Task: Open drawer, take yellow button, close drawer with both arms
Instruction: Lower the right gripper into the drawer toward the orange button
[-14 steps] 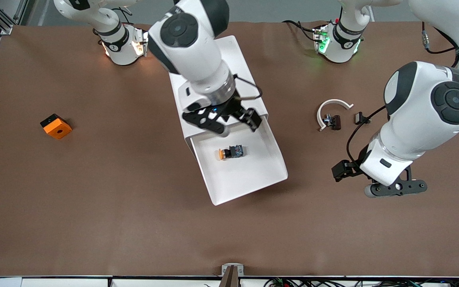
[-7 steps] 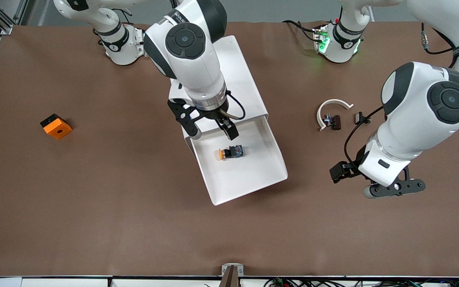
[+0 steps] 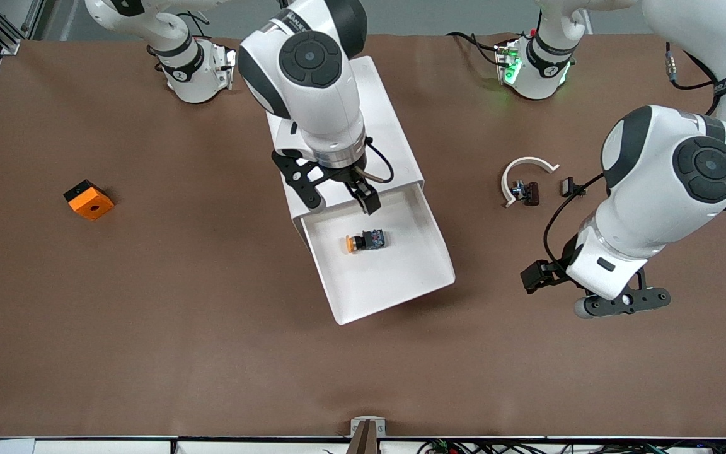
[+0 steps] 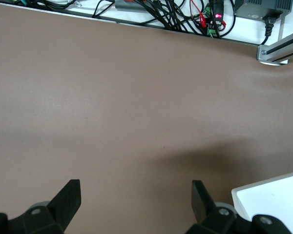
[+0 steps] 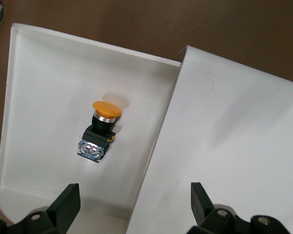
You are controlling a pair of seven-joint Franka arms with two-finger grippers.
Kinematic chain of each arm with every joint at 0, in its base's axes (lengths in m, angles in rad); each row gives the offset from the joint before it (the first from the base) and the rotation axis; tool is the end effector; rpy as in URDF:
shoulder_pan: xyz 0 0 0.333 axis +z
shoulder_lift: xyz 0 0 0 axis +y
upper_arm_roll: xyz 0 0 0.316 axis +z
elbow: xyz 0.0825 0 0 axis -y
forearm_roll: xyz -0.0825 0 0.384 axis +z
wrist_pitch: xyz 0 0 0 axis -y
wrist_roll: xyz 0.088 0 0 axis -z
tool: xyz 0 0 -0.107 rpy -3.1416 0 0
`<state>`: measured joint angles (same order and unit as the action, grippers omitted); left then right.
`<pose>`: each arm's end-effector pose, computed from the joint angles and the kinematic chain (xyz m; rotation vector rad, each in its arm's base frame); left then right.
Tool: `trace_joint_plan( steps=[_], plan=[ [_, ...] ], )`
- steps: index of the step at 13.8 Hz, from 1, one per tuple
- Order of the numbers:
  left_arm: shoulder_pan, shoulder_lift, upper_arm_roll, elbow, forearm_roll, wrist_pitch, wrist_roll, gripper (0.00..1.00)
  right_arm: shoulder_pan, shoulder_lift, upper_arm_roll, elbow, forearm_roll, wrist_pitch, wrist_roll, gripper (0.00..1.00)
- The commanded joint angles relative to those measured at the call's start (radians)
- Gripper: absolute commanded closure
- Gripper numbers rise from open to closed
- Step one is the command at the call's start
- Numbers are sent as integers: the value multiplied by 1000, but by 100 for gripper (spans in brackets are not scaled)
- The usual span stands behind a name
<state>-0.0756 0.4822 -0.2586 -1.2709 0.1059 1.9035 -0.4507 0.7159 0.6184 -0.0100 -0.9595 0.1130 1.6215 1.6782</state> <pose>0.6884 -0.1881 0.5017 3.0512 0.1961 0.2263 0.5446 0.4826 0.5200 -2.7036 1.4309 0.1279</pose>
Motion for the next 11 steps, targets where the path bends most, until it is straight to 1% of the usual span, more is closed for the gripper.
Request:
trace_joint_plan(
  steps=[1,2,4,6,8,11],
  plan=[
    [0,-1,1,-7,18,14,-14,0,-32,-23,4,18,50,-92,9,0],
    [0,-1,1,-7,17,16,-14,0,-23,-25,-5,18,42,-107,18,0],
    [0,-1,2,-7,18,16,-14,0,-16,-26,-19,19,25,-97,133,0],
    [0,-1,2,-7,18,16,-13,0,-16,-32,-19,28,24,-68,170,0],
    [0,-1,2,-7,18,16,-13,0,-32,-32,-16,27,30,-65,276,0],
    [-1,-1,2,-7,20,16,-13,0,-24,-28,-24,28,24,-46,295,0]
  ],
)
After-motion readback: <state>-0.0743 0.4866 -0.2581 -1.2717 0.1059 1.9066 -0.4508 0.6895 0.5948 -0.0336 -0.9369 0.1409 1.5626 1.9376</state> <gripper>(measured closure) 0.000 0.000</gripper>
